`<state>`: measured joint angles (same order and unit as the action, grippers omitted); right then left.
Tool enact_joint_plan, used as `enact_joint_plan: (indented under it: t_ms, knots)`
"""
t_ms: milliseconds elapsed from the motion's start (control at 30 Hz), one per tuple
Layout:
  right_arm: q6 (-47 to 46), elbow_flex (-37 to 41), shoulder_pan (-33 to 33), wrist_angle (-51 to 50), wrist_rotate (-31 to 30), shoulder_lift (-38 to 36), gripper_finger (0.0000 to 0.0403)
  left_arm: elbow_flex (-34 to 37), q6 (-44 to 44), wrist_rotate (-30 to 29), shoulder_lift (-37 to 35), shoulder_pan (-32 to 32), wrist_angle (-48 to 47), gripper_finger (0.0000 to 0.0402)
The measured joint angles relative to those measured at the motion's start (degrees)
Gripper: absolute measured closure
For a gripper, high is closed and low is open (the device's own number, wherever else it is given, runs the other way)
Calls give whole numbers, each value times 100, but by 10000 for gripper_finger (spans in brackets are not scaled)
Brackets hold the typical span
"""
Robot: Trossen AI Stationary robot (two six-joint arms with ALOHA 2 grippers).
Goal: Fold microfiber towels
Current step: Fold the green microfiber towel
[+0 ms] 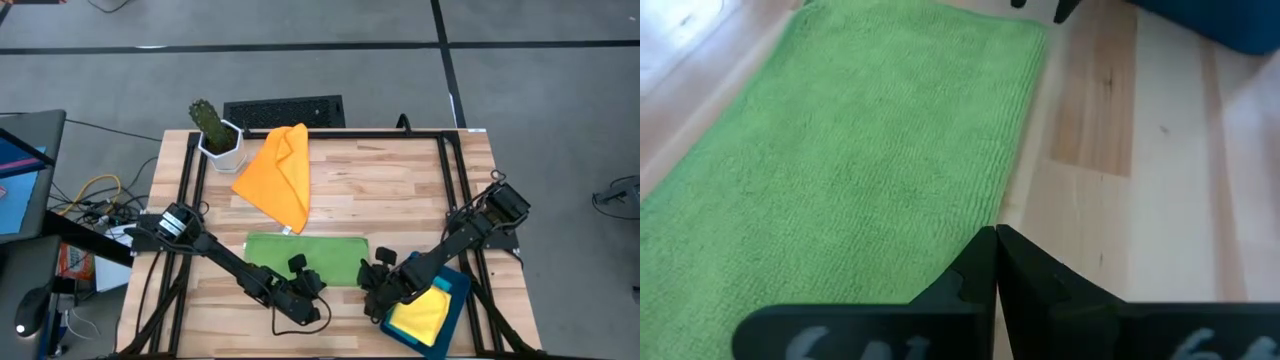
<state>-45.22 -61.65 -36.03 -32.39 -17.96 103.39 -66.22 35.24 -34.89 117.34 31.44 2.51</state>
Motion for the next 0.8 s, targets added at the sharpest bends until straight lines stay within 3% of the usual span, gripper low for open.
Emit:
enact_joint_plan:
  t_ms: [167,500,800]
  knots:
    - [73,0,3,133,-11,18,253,0,103,7,0,-2,-51,400]
    - [217,-112,17,146,92,517,250,0,105,8,0,-2,-93,400]
    - [175,-122,44,123,114,533,284,0,153,-28,2,-4,-194,400]
